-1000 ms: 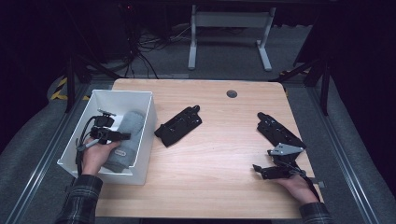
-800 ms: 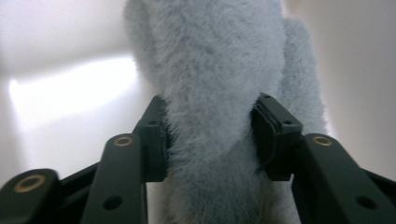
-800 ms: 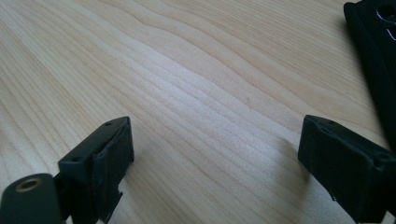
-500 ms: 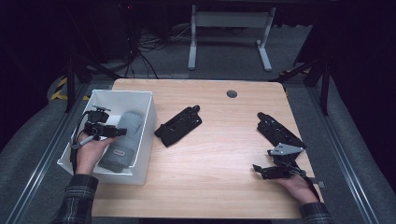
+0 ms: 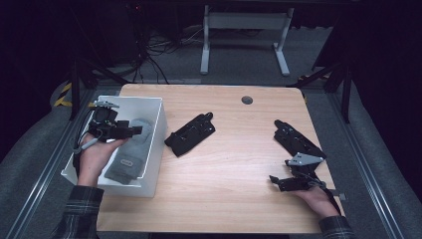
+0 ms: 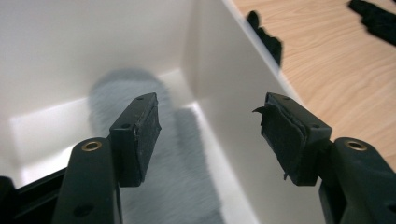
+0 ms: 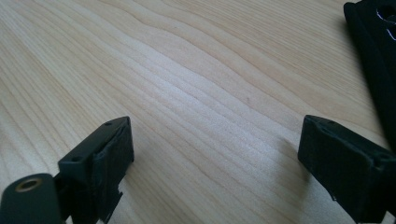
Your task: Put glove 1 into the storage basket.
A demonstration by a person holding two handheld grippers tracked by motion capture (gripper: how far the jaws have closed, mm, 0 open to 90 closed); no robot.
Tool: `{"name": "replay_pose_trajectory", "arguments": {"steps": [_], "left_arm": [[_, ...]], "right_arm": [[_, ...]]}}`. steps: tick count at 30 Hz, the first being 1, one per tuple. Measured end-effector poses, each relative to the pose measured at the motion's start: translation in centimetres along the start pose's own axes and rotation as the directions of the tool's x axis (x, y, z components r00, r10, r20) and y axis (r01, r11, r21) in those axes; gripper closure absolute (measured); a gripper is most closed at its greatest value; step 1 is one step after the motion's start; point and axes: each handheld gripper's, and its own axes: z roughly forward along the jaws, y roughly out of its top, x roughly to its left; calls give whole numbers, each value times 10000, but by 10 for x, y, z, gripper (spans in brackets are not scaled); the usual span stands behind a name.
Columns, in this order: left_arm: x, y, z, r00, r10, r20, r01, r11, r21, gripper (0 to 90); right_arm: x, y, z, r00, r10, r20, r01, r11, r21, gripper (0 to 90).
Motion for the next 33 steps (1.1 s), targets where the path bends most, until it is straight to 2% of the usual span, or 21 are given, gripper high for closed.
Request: {"name": "replay_pose_trajectory", "arguments": {"steps": [4, 7, 10, 17, 18, 19, 21, 22, 24, 27, 29, 33], "left_arm": [[-19, 8, 2, 9988, 315, 388, -307, 9993, -224, 368], [-34, 14, 5, 9955, 604, 730, -583, 9978, -316, 363], [-51, 19, 10, 9909, 932, 969, -897, 9952, -397, 353], [-87, 26, 29, 9793, 1394, 1468, -1342, 9899, -452, 358], [-87, 26, 29, 9793, 1394, 1468, -1342, 9899, -452, 361], [-96, 27, 34, 9766, 1481, 1560, -1438, 9888, -387, 378], [-100, 27, 37, 9750, 1577, 1568, -1541, 9874, -350, 403], [-109, 27, 42, 9715, 1710, 1642, -1678, 9853, -335, 431], [-116, 27, 48, 9642, 1911, 1837, -1886, 9816, -309, 473], [-127, 26, 60, 9597, 1999, 1973, -1989, 9797, -251, 534], [-130, 26, 65, 9595, 2064, 1918, -2062, 9783, -212, 562], [-140, 25, 81, 9589, 2270, 1704, -2287, 9734, -96, 684]], "right_arm": [[0, 0, 0, 10000, -2, 1, 2, 10000, 1, 110], [0, 0, 0, 10000, -3, -1, 3, 10000, 2, 109], [0, 0, 0, 10000, -4, 0, 4, 10000, 2, 110], [0, 0, 0, 10000, -1, -1, 1, 10000, 0, 110], [0, 0, 0, 10000, -2, -1, 2, 10000, 1, 109], [0, 0, 0, 10000, 0, -1, 0, 10000, 1, 110], [0, 0, 0, 10000, -3, -2, 3, 10000, 0, 109], [0, 0, 0, 10000, -4, -2, 4, 10000, 1, 110], [0, 0, 0, 10000, -6, -2, 6, 10000, 2, 110], [0, 0, 0, 10000, -9, -8, 9, 10000, 4, 110], [0, 0, 0, 10000, -11, -8, 11, 10000, 4, 110], [0, 0, 0, 10000, -23, -17, 23, 10000, 6, 110]]}}
